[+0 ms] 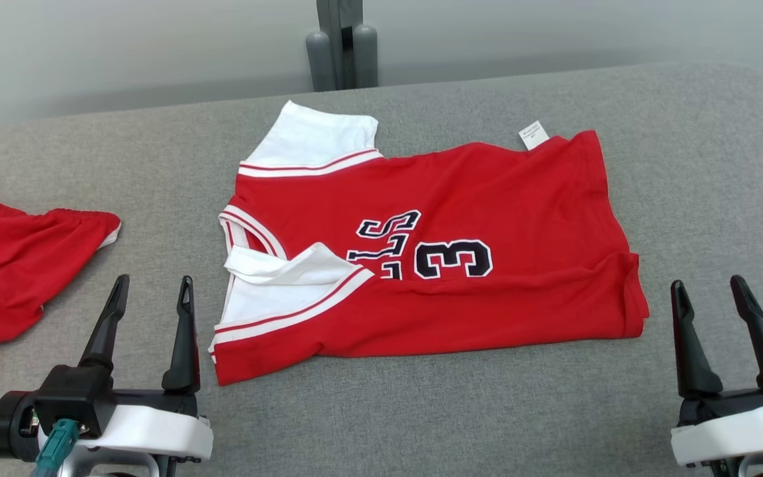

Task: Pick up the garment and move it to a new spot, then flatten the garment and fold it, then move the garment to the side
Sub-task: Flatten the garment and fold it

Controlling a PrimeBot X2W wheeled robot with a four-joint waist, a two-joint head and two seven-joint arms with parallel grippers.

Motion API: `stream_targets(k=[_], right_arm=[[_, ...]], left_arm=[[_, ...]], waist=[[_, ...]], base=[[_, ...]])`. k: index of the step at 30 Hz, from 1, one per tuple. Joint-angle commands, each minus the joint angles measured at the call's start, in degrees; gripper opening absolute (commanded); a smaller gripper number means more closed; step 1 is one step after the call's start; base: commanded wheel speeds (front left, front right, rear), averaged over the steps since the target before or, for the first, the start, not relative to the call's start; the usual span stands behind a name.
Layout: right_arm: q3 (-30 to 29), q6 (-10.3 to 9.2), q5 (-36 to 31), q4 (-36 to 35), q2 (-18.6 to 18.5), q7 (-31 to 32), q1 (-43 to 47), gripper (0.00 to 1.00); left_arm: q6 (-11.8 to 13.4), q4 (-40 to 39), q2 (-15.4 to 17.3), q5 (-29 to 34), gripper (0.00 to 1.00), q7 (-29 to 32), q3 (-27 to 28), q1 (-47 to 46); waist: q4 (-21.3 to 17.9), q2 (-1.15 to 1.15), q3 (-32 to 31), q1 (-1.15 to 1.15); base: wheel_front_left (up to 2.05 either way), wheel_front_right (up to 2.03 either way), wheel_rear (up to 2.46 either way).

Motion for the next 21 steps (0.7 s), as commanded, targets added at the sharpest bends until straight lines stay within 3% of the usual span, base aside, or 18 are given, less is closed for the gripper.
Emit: stream_targets(k=[1, 21], right_arm=[[0.2, 0.03, -0.6, 0.0, 0.0, 0.3, 0.7, 1.00], [0.5, 0.03, -0.2, 1.2, 0.4, 2.5, 0.6, 1.00]], left_arm=[[-0.2, 0.4, 0.4, 0.0, 1.00, -0.2, 0.0, 0.7], [-0.3, -0.1, 0.5, 0.1, 1.00, 2.3, -2.4, -0.5]], waist=[[0.2, 0.00, -0.7, 0.00], [0.3, 0.00, -0.7, 0.00]], base=[[0.00, 0.00, 0.00], [0.00, 0.00, 0.00]])
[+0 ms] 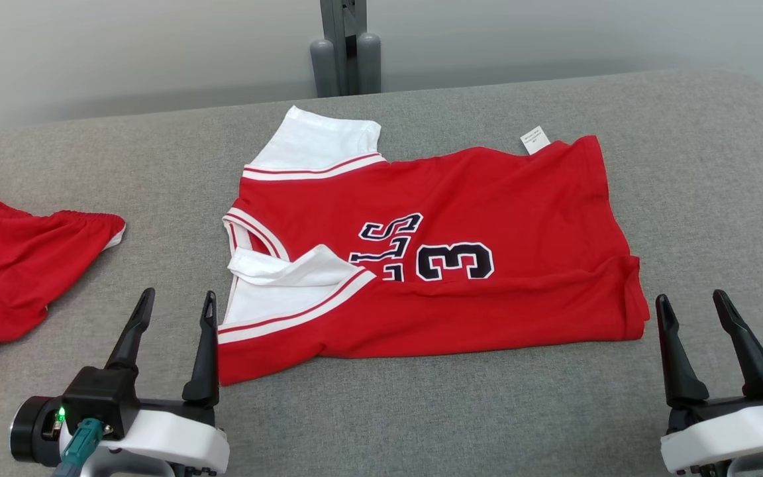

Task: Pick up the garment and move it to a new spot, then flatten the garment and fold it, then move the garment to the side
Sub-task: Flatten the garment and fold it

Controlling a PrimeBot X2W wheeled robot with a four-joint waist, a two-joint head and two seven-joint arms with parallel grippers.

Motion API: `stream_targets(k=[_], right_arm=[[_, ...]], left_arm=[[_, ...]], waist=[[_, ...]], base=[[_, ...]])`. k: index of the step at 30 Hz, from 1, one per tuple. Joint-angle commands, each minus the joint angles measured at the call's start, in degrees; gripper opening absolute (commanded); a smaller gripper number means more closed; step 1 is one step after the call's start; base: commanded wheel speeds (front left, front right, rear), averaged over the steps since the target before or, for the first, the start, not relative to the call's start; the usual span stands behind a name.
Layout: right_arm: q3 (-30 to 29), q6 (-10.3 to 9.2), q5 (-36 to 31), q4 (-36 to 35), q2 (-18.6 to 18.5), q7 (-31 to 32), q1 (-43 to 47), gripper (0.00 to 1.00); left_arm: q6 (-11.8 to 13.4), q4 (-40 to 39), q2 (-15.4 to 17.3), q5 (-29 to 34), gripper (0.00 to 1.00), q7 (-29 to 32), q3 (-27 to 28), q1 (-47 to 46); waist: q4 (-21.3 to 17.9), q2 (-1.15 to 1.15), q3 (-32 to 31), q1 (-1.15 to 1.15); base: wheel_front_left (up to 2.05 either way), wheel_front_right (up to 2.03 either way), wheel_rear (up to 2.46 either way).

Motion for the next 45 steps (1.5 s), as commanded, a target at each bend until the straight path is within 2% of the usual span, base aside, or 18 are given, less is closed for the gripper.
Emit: stream_targets(k=[1, 6, 10, 19, 27, 28, 29, 30, 31, 32, 39, 45], right_arm=[[0.0, 0.03, -0.3, -0.1, 0.0, 0.2, -0.6, 1.00], [1.1, 0.03, -0.3, 1.0, -0.2, 0.8, -2.6, 1.00], [2.0, 0.03, 0.3, 4.3, -1.0, 0.3, -5.5, 1.00], [2.1, 0.01, 1.7, 14.8, -2.4, -2.0, -11.3, 1.00], [3.0, 0.01, 3.3, 25.6, -2.8, -3.3, -16.2, 1.00], [3.6, 0.01, 3.9, 26.8, -2.8, -3.3, -16.6, 1.00], [4.1, 0.01, 4.2, 27.7, -2.7, -3.3, -16.9, 0.49], [4.7, 0.03, 4.7, 28.8, -2.8, -3.2, -17.3, 0.38], [5.3, 0.03, 5.3, 29.5, -2.8, -3.2, -17.6, 0.15], [5.7, 0.02, 5.9, 30.3, -2.9, -3.1, -17.8, 0.00], [6.5, -0.13, 9.7, 31.1, -4.1, -3.7, -16.2, 0.00], [6.2, -0.12, 12.6, 26.6, -5.2, -1.6, -11.7, 0.00]], left_arm=[[-0.3, 0.2, 0.3, 0.1, 1.00, 0.3, -0.2, -1.3], [-1.0, 1.0, 0.0, -0.6, 1.00, 1.9, -1.6, -2.0], [-2.6, 3.6, -0.5, -1.9, 1.00, 3.8, -2.8, -2.8], [-4.2, 8.8, -1.5, -4.9, 1.00, 5.8, -3.0, -4.8], [-5.1, 12.0, -1.6, -7.7, 1.00, 8.9, -2.9, -5.6], [-5.4, 12.2, -1.8, -8.4, 0.76, 9.4, -2.9, -5.5], [-5.8, 12.2, -2.0, -8.9, 0.45, 9.6, -3.0, -5.6], [-6.1, 12.3, -2.0, -9.3, 0.04, 10.1, -3.1, -5.7], [-6.2, 12.2, -2.0, -9.6, 0.00, 10.1, -3.2, -5.8], [-6.3, 12.2, -2.0, -9.8, 0.00, 10.1, -3.2, -5.8], [-6.8, 10.2, -1.3, -11.2, 0.00, 10.5, -2.7, -4.5], [-5.9, 5.0, 0.8, -11.7, 0.00, 12.0, -2.1, -0.6]], waist=[[-0.2, 0.00, 0.4, 0.00], [-0.7, 0.00, 2.7, 0.00], [-1.2, 0.00, 5.3, 0.00], [-0.7, 0.00, 11.5, 0.00], [-0.4, 0.00, 14.3, 0.00], [-0.3, 0.00, 14.4, 0.00], [-0.3, 0.00, 14.5, 0.00], [-0.3, 0.00, 14.6, 0.00], [-0.3, 0.00, 14.6, 0.00], [-0.2, 0.00, 14.5, 0.00], [-0.1, 0.00, 13.1, 0.00], [-0.5, 0.00, 11.1, 0.00]], base=[[0.00, 0.00, 0.00], [0.00, 0.00, 0.00], [0.00, 0.00, 0.00], [0.00, 0.00, 0.00], [0.00, 0.00, 0.00], [0.00, 0.00, 0.00], [0.00, 0.00, 0.00], [0.00, 0.00, 0.00], [0.00, 0.00, 0.00], [0.00, 0.00, 0.00], [0.00, 0.00, 0.00], [0.00, 0.00, 0.00]])
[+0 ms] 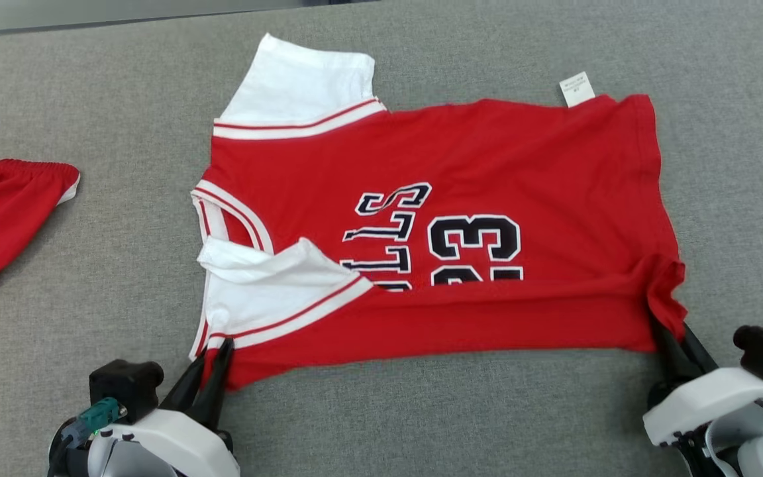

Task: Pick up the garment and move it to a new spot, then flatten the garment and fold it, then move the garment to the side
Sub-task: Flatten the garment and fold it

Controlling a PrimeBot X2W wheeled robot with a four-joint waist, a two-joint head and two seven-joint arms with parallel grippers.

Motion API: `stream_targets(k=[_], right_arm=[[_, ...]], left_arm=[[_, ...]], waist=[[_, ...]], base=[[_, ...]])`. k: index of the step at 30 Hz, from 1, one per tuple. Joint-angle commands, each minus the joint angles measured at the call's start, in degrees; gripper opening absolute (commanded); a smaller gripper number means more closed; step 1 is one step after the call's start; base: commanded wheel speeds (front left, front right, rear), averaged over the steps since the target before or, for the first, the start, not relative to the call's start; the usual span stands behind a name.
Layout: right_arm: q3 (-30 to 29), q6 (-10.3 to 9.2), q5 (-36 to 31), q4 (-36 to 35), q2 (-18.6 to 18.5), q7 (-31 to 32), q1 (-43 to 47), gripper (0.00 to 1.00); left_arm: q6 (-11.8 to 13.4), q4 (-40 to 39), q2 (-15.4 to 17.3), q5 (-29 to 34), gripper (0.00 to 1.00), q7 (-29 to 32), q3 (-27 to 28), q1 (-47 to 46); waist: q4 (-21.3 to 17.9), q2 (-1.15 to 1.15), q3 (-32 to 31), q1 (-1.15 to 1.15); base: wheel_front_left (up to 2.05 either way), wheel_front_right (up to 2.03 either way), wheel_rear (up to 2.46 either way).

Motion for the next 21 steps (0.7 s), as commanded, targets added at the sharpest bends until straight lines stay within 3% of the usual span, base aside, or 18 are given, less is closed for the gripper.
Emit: stream_targets(k=[1, 11, 12, 13, 14, 21], right_arm=[[-0.5, -0.33, 0.5, 0.0, -0.9, 1.1, 2.3, 0.00], [-4.1, -0.33, 0.0, -5.8, 0.2, 5.5, 8.8, 0.00], [-4.2, -0.32, 0.5, -5.9, 0.7, 5.6, 8.8, 0.05], [-4.4, -0.31, 0.4, -6.0, 0.9, 5.7, 8.9, 0.34], [-4.5, -0.28, 0.2, -6.1, 0.9, 5.8, 8.9, 1.00], [-9.9, -0.19, -5.1, -10.8, 1.4, -1.1, 8.1, 1.00]], left_arm=[[0.7, -0.6, 0.9, -0.1, 0.00, 0.4, 0.4, 1.0], [2.8, -4.6, 0.6, -1.8, 0.00, 3.1, -0.4, 7.5], [2.8, -4.5, 0.6, -1.9, 0.00, 3.1, -0.6, 7.6], [2.8, -4.4, 0.3, -1.9, 0.36, 2.8, -0.9, 7.5], [2.8, -4.4, 0.1, -1.9, 1.00, 2.8, -1.1, 7.2], [3.6, -5.3, -0.7, 0.9, 1.00, -3.1, 0.4, 3.8]], waist=[[-0.2, 0.00, -0.6, 0.00], [0.0, 0.00, -1.7, 0.00], [0.1, 0.00, -1.7, 0.00], [0.3, 0.00, -1.8, 0.00], [0.4, 0.00, -1.8, 0.00], [0.7, 0.00, -2.6, 0.00]], base=[[0.00, 0.00, 0.00], [0.00, 0.00, 0.00], [0.00, 0.00, 0.00], [0.00, 0.00, 0.00], [0.00, 0.00, 0.00], [0.00, 0.00, 0.00]])
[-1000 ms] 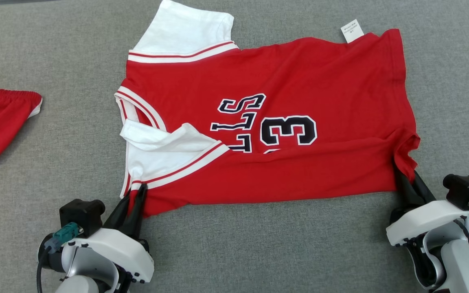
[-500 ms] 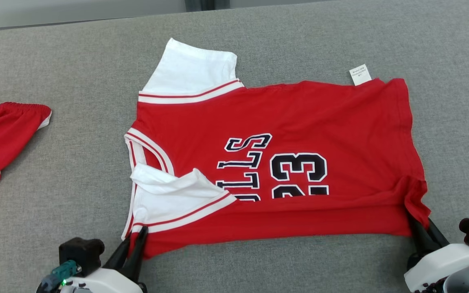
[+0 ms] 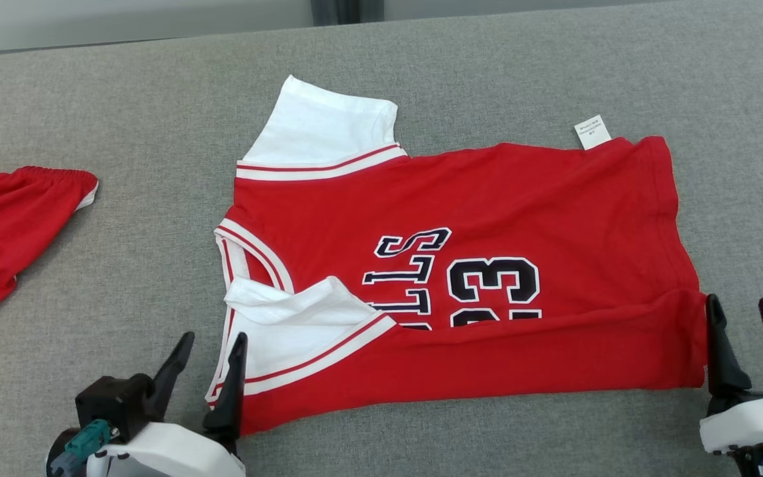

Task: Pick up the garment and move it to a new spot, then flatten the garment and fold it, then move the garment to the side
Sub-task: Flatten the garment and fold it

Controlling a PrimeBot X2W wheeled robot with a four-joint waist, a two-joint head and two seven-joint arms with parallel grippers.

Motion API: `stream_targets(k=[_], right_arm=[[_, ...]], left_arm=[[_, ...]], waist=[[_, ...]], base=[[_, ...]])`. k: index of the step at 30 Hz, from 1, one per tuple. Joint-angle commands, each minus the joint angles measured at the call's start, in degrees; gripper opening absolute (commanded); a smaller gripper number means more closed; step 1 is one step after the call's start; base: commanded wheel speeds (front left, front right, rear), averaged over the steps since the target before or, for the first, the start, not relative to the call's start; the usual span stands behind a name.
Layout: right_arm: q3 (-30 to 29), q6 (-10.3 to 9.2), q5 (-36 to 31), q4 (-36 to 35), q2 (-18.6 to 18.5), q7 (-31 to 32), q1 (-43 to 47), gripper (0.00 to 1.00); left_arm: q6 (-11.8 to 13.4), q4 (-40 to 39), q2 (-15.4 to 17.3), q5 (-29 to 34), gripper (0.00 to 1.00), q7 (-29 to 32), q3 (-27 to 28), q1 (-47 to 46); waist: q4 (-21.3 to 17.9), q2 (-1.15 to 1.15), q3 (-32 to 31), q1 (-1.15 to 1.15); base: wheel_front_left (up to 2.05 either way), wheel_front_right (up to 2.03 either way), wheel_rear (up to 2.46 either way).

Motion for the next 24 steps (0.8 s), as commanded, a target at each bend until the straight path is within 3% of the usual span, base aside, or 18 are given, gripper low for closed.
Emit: stream_targets(k=[1, 7, 14, 24], right_arm=[[-1.7, -0.01, -1.9, -3.0, 0.5, -2.2, -0.5, 1.00], [-2.0, -0.01, -6.6, -11.6, 2.0, -5.0, -1.8, 1.00], [1.7, -0.01, -8.8, -16.6, 2.8, -3.2, -0.4, 1.00], [2.0, -0.01, -8.1, -17.0, 3.3, -2.1, 2.5, 1.00]], left_arm=[[0.6, -0.8, 0.5, 1.5, 1.00, -1.8, 0.9, -1.9], [2.5, -3.8, 1.5, 5.8, 1.00, -6.5, 2.7, -5.7], [4.6, -5.9, 3.0, 10.1, 1.00, -9.4, 3.8, -8.8], [2.6, -1.4, 2.2, 7.3, 1.00, -14.1, 5.0, -7.4]], waist=[[-0.2, 0.00, -0.5, 0.00], [-0.9, 0.00, -1.8, 0.00], [-0.4, 0.00, -3.7, 0.00], [0.4, 0.00, -5.7, 0.00]], base=[[0.00, 0.00, 0.00], [0.00, 0.00, 0.00], [0.00, 0.00, 0.00], [0.00, 0.00, 0.00]])
